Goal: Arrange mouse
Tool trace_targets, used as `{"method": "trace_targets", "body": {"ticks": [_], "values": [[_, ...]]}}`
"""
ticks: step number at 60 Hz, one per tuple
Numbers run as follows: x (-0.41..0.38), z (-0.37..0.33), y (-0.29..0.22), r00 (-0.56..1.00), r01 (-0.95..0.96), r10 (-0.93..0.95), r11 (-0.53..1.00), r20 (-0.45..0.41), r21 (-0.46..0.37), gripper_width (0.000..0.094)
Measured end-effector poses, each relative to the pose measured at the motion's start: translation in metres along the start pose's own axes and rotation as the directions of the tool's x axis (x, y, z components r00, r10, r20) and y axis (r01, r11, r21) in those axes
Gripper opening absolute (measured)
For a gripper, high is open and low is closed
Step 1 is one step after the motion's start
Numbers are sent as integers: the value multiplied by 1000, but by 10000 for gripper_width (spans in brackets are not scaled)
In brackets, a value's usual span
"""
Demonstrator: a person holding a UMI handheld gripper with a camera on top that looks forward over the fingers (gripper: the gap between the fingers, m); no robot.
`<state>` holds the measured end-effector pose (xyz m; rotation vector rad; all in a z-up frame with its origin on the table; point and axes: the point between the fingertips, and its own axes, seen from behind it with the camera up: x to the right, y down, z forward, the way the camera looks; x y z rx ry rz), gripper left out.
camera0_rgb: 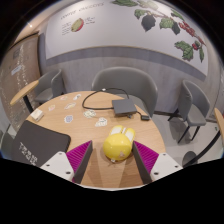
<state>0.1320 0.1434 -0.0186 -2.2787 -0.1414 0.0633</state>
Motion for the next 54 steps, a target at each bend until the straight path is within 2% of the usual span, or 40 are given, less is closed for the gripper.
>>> {"method": "trace_targets", "body": {"ticks": [2,4,6,7,15,19,24,29,33,37,46,54], "values": [[1,5,-4,1000,-5,5,1000,-8,1,791],[4,10,-8,1000,-11,11,1000,-16,3,719],[6,13,-11,999,-22,22,1000,-30,11,594],[8,14,-12,999,-25,26,1000,-39,17,502],[13,12,-13,995,-77,80,996,-66,49,356],[19,4,-10,991,-99,104,994,-89,56,342],[13,-21,-18,979,-169,179,980,-95,109,338],[-30,-64,-45,976,-202,212,964,-41,174,341],[-75,-100,-69,983,-175,181,951,0,254,339],[-129,-119,-75,992,-129,126,950,27,284,352],[-245,-107,-28,986,-88,56,974,156,207,360],[-261,-73,22,993,-71,60,993,106,97,361]]}}
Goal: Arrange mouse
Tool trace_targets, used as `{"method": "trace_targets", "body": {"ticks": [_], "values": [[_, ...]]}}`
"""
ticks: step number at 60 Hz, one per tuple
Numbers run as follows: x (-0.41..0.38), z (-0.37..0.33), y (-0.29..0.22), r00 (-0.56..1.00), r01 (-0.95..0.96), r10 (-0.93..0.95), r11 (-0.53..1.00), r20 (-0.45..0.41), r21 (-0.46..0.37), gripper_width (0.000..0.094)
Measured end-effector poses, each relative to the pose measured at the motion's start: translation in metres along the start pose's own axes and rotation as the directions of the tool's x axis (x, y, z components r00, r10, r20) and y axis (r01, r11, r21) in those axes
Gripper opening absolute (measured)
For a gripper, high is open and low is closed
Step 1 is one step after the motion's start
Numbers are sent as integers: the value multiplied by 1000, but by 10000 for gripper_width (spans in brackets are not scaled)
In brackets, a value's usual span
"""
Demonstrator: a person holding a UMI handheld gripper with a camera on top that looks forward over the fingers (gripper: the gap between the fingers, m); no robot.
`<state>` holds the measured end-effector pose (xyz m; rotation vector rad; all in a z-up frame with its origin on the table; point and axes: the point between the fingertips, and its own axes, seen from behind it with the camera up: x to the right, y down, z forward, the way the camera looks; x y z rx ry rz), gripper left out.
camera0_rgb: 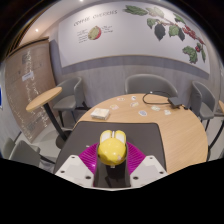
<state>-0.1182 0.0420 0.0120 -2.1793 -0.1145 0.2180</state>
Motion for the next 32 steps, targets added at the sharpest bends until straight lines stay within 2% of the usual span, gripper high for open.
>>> {"method": "trace_targets", "body": {"ticks": [5,8,16,19,23,32], "values": [[0,6,27,1000,-14,13,998,-19,-59,363],[-2,1,23,1000,0,-1,1000,-29,-25,382],[2,4,28,999,50,-48,996,24,-68,518],[2,-7,30,996,77,-73,993,56,-85,671],[0,-27,26,992,84,-78,995,101,-54,874],[19,-80,22,988,56,-57,998,146,12,866]]}}
